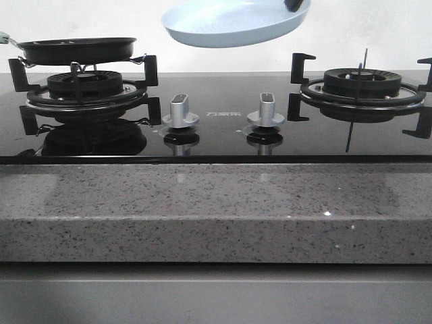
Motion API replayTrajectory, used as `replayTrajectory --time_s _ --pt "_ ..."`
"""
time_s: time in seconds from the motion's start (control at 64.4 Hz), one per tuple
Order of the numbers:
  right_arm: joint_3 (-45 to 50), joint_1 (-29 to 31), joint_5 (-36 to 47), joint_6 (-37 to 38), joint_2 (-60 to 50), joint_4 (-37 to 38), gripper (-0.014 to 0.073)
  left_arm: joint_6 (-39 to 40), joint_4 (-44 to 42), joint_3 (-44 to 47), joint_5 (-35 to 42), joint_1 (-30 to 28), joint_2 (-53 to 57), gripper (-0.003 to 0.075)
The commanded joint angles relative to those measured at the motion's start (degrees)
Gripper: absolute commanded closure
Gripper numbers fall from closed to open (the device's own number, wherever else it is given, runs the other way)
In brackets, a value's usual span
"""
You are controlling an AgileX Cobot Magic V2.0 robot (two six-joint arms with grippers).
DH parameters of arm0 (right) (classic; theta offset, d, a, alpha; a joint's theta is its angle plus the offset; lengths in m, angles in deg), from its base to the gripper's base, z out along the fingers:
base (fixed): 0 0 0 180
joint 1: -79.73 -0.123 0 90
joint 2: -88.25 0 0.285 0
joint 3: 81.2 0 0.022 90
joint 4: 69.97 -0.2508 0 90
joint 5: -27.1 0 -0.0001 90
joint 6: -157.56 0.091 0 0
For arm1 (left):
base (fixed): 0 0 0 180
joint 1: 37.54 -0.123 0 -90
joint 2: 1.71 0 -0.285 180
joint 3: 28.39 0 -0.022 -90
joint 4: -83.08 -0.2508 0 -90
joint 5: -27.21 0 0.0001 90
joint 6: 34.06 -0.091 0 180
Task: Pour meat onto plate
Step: 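Lift the plate with the right gripper and hold it beside the pan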
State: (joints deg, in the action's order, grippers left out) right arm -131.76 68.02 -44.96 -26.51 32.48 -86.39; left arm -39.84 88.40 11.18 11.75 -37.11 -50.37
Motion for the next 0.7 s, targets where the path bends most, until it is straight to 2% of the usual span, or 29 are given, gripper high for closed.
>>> replayTrajectory --time_s 0.0,0.248,0.404,0.543,0.683 --pt "5.0 -0.8 -3.3 -2.2 -7.4 -2.1 0.0654 0.6 0.5 -2.2 4.8 0.0 0.0 0.0356" --pt "31.0 -4.3 13.9 -4.1 -19.5 -4.8 0.0654 0.6 0.5 -2.2 4.8 0.0 0.0 0.0356" --pt "43.1 -5.4 24.3 -4.2 -24.5 -5.1 0.0654 0.6 0.5 -2.2 4.8 0.0 0.0 0.0356" --pt "49.1 -5.4 30.7 -4.2 -27.5 -5.1 0.0654 0.6 0.5 -2.2 5.5 0.0 0.0 0.0356" --pt "49.7 -5.4 30.8 -4.2 -28.0 -5.5 0.0654 0.6 0.5 -2.2 5.8 0.0 0.0 0.0356"
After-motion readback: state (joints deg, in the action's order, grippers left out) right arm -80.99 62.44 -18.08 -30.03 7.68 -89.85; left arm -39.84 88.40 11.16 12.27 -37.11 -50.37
